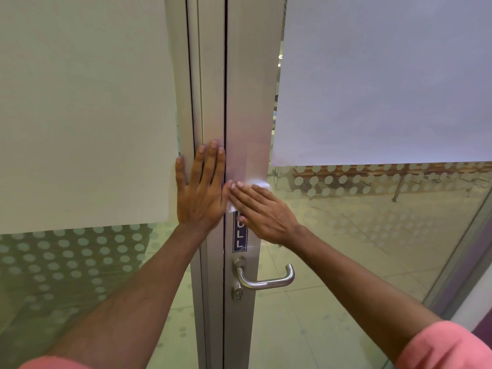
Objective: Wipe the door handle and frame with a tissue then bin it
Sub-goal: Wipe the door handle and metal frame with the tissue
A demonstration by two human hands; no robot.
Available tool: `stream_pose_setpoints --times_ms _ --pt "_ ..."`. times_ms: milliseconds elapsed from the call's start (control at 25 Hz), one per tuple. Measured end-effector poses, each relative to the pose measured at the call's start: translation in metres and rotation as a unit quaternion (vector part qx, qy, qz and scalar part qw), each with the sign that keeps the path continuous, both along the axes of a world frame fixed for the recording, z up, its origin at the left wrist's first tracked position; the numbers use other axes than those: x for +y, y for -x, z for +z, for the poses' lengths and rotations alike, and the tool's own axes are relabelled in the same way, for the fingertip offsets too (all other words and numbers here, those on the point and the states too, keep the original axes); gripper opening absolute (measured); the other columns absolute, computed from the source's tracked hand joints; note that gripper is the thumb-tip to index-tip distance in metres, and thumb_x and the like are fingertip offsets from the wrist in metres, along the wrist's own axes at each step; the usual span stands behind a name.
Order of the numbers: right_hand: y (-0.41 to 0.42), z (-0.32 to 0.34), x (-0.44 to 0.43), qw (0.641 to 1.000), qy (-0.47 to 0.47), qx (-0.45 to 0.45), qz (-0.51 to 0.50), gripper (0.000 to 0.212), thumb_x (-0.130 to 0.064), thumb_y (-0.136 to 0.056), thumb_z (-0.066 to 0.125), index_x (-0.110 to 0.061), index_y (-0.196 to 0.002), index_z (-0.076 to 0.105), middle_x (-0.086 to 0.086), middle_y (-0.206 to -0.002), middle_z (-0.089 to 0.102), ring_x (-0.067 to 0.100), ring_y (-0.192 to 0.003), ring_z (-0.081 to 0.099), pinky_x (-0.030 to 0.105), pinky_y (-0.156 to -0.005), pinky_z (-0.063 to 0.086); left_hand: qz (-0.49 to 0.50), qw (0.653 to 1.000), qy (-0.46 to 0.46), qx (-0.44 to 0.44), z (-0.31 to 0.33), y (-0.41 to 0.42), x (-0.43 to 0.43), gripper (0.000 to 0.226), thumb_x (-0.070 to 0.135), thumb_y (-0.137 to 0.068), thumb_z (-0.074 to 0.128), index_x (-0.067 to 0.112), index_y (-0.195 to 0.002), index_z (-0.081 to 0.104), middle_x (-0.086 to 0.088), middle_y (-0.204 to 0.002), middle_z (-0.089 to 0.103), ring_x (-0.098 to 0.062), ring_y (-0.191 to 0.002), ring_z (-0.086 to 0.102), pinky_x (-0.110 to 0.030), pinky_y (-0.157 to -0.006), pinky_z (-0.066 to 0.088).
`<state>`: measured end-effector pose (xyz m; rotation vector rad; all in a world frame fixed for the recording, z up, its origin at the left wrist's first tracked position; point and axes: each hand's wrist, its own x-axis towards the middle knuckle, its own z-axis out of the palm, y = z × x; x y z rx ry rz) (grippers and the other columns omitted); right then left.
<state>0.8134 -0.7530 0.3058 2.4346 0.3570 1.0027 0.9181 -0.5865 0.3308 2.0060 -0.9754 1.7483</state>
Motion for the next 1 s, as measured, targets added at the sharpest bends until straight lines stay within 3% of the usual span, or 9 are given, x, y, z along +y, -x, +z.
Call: stream_pose_setpoints --times_ms 120,320,480,600,720,800,920,1000 --pt "-0.003 -0.013 0.01 0.999 -0.038 -0.014 0.008 0.057 -0.035 -0.106 0.019 -0.012 -0.154 0.001 0.007 -0.163 -0.007 0.019 -0.151 0.003 0.035 -0.124 -0.001 0.0 1.0 0.001 -0.001 0.0 -0.001 0.0 0.065 0.045 -0.106 0.017 0.011 -0.158 -0.003 -0.003 -0.164 -0.014 -0.02 -0.152 -0.014 -0.052 -0.122 -0.009" --pt "0.023 -0.075 -0.01 0.979 0.044 0.2 0.013 0.06 -0.024 -0.102 0.028 -0.019 -0.154 0.0 -0.001 -0.163 -0.004 0.01 -0.149 -0.015 0.038 -0.12 -0.005 0.0 1.0 0.0 0.0 0.002 -0.001 0.0 0.064 0.045 -0.106 0.015 0.012 -0.157 -0.004 -0.003 -0.166 -0.01 -0.019 -0.152 -0.014 -0.051 -0.122 -0.01" --pt "0.023 -0.059 -0.019 0.959 0.036 0.28 0.025 0.055 -0.02 -0.1 0.016 -0.023 -0.152 -0.001 -0.005 -0.162 0.0 -0.001 -0.144 -0.021 0.031 -0.119 -0.007 -0.002 1.0 -0.002 0.001 0.001 0.0 0.0 0.063 0.044 -0.106 0.015 0.012 -0.157 -0.004 -0.007 -0.165 0.009 -0.019 -0.152 -0.015 -0.05 -0.122 -0.011" --pt "0.015 -0.027 -0.015 0.988 0.036 0.147 0.011 0.058 -0.019 -0.1 0.023 -0.019 -0.154 0.001 0.001 -0.162 0.003 0.008 -0.149 -0.012 0.029 -0.121 -0.012 0.001 1.0 -0.003 -0.001 0.001 -0.001 0.0 0.063 0.045 -0.106 0.015 0.012 -0.157 -0.004 -0.008 -0.164 0.01 -0.019 -0.152 -0.016 -0.052 -0.121 -0.009" --pt "0.002 -0.011 0.001 1.0 -0.011 -0.024 0.007 0.058 -0.024 -0.104 0.03 -0.013 -0.155 0.005 0.007 -0.163 0.001 0.019 -0.151 0.004 0.036 -0.124 0.002 -0.006 1.0 -0.002 -0.007 0.001 0.0 -0.001 0.065 0.044 -0.106 0.018 0.011 -0.157 -0.004 -0.009 -0.164 0.009 -0.019 -0.152 -0.015 -0.051 -0.121 -0.009" --pt "-0.005 -0.02 0.022 0.995 -0.062 -0.075 0.015 0.057 -0.026 -0.104 0.033 -0.009 -0.154 0.01 0.009 -0.162 0.002 0.022 -0.151 0.008 0.039 -0.124 0.006 0.0 1.0 0.001 -0.007 0.001 -0.001 -0.002 0.065 0.045 -0.106 0.017 0.011 -0.157 -0.004 -0.008 -0.164 0.008 -0.019 -0.152 -0.014 -0.051 -0.122 -0.011" --pt "-0.003 -0.045 0.026 0.995 -0.078 -0.048 0.026 0.055 -0.02 -0.103 0.035 -0.007 -0.153 0.014 0.01 -0.161 0.004 0.023 -0.151 0.008 0.039 -0.124 0.007 0.005 1.0 0.002 -0.012 0.001 -0.002 -0.003 0.064 0.045 -0.106 0.015 0.011 -0.158 -0.004 -0.008 -0.164 0.006 -0.019 -0.152 -0.014 -0.05 -0.122 -0.014" --pt "0.01 -0.063 0.014 0.999 -0.025 0.042 0.017 0.066 -0.013 -0.097 0.04 -0.01 -0.154 0.006 0.007 -0.162 0.0 0.02 -0.151 0.001 0.037 -0.124 0.001 0.005 1.0 0.004 -0.012 0.001 -0.003 -0.003 0.064 0.045 -0.106 0.016 0.012 -0.158 -0.003 -0.007 -0.165 0.006 -0.019 -0.152 -0.013 -0.05 -0.122 -0.013"
